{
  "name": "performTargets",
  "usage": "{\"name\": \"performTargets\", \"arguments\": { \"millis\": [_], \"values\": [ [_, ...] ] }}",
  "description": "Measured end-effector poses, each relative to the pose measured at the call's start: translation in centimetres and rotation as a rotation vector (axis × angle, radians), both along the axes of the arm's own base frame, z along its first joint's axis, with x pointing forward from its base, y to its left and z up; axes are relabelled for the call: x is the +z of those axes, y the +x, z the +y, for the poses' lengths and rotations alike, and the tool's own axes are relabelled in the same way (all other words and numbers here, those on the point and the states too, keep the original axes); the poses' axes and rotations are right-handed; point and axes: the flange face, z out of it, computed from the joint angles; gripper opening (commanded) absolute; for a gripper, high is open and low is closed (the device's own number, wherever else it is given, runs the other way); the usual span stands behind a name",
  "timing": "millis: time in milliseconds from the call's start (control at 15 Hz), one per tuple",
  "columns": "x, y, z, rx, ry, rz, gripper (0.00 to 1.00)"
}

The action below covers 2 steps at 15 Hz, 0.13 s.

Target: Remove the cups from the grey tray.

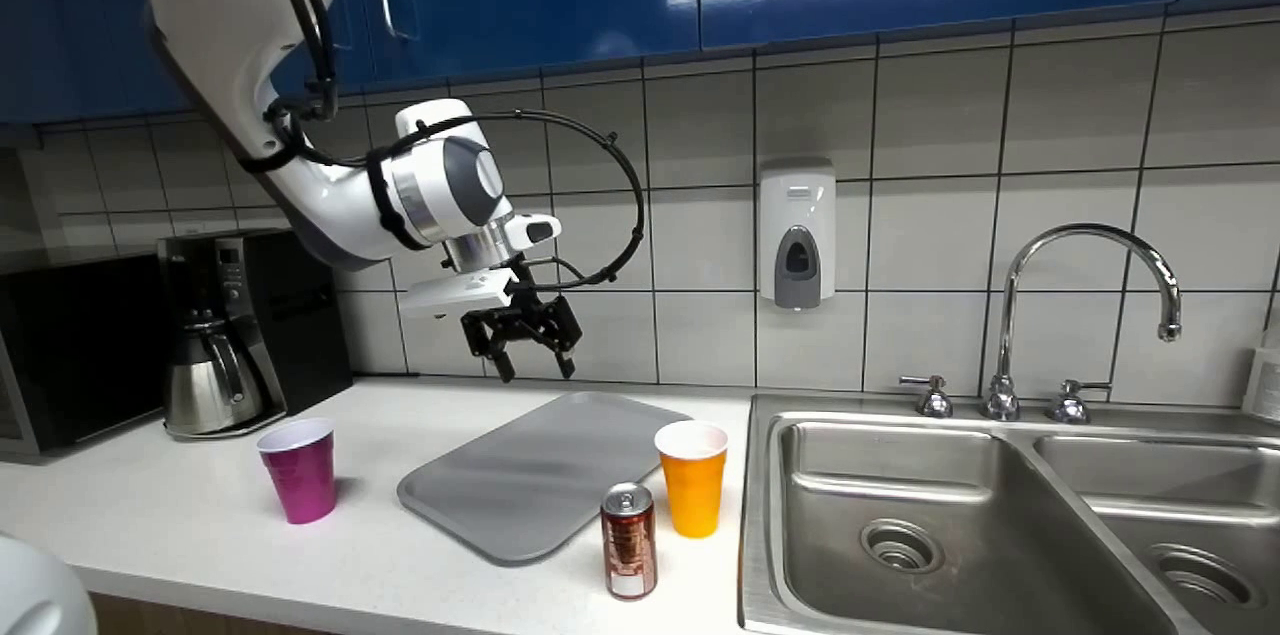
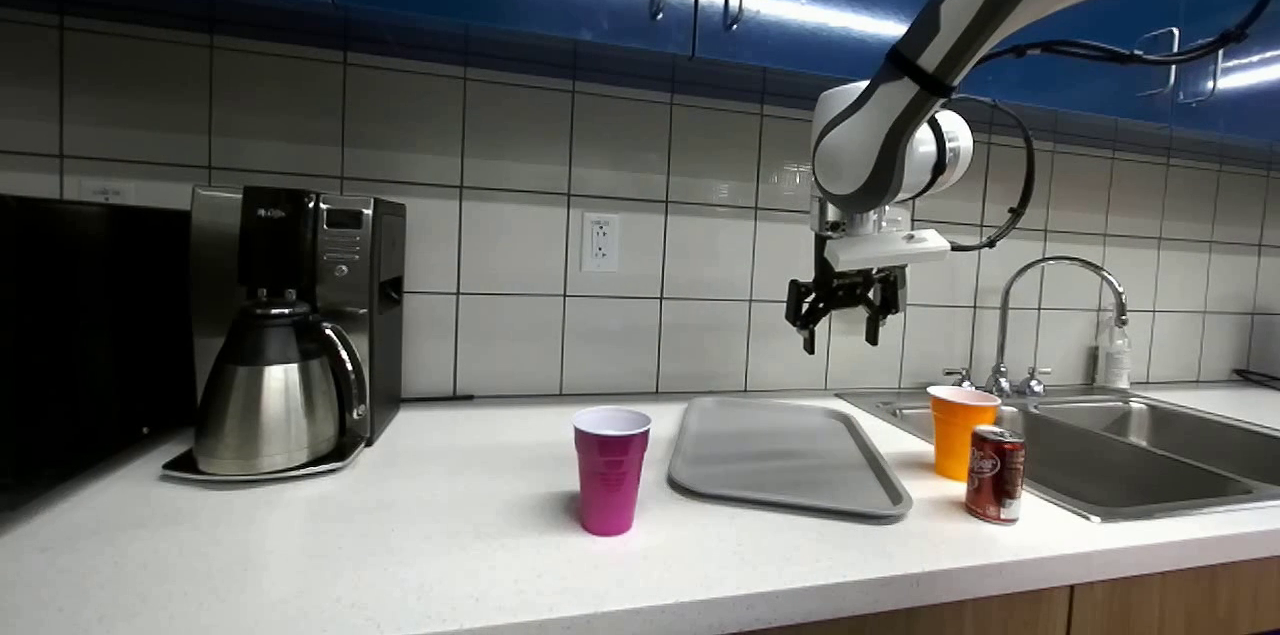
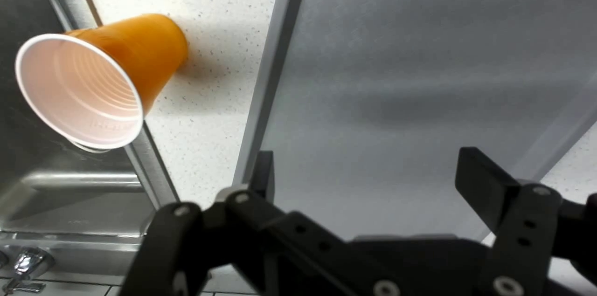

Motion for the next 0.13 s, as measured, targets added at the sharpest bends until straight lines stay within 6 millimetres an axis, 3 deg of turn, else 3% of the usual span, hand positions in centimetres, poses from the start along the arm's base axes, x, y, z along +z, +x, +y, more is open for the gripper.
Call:
{"name": "performTargets", "arguments": {
  "millis": [133],
  "values": [
    [-0.01,-0.01,0.00,0.000,0.000,0.000,1.00]
  ]
}}
